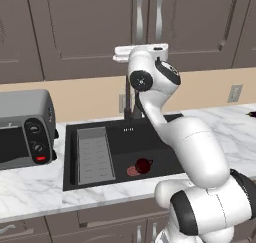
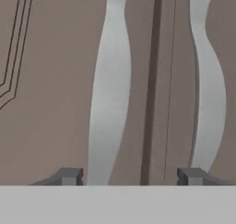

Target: Pick the mug and place it in the sink. Pick the bowl and place it in the open cabinet and then close the cabinet.

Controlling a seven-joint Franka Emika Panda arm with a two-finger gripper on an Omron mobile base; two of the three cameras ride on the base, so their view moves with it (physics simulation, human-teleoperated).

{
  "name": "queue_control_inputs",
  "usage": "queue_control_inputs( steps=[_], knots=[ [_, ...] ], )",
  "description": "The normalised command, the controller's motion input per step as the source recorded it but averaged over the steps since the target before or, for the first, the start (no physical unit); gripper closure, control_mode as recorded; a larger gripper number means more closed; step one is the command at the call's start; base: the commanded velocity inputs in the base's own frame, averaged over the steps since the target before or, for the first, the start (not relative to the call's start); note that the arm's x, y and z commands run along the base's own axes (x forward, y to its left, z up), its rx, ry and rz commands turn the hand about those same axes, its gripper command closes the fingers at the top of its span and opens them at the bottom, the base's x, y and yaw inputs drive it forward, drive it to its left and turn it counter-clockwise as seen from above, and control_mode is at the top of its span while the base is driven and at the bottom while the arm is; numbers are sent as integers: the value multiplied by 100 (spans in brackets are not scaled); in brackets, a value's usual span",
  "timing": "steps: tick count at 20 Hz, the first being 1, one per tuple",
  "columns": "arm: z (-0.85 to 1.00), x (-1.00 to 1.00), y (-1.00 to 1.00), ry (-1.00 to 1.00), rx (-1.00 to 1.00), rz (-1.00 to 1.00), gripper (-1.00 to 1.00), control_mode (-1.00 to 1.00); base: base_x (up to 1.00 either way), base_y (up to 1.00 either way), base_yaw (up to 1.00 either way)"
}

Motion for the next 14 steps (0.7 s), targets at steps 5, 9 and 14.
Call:
queue_control_inputs(
  steps=[5,9,14],
  knots=[
    [-42,100,-35,-3,0,19,-100,-100,0,0,0],
    [-35,100,-68,0,0,21,-100,-100,0,0,0],
    [-29,100,-95,0,1,23,-100,-100,0,0,0]
  ],
)
